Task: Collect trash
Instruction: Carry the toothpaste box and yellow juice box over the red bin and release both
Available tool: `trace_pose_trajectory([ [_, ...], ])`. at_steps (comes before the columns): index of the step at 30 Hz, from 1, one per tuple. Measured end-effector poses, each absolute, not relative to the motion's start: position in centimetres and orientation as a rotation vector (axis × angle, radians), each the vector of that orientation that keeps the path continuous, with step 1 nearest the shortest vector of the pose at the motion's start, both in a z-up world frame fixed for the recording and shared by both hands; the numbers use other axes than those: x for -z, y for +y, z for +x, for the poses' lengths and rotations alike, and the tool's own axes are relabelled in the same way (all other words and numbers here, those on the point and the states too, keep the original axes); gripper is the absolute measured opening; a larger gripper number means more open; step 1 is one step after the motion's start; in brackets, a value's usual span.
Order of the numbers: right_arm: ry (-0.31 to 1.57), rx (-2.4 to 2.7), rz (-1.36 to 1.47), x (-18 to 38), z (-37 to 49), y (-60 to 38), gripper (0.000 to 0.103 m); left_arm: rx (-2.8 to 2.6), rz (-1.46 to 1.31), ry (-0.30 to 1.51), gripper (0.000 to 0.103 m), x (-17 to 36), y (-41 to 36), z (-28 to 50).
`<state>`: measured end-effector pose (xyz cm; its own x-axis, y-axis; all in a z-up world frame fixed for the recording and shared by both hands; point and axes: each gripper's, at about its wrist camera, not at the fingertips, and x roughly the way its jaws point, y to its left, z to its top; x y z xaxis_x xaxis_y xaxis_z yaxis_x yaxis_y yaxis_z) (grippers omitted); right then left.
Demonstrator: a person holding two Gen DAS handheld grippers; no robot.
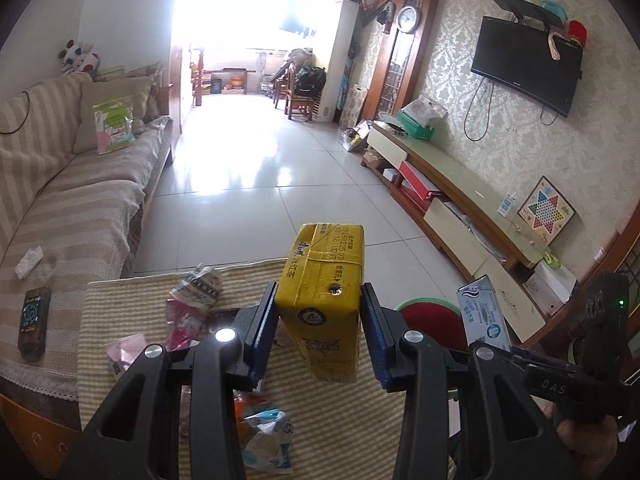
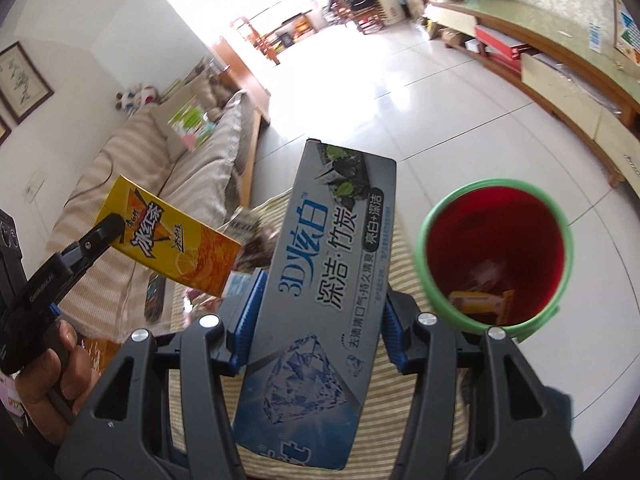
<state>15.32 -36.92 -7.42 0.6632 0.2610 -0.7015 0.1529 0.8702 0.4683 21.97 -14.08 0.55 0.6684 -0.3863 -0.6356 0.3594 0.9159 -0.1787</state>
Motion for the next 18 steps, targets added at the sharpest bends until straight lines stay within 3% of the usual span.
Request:
trace_pose_trajectory([
  [18,0.797,0.107,0.587,9.1,15.5,-49.8,0.051,0.623,0.063,0.795,0.038,2.9,-29.4,23.6],
])
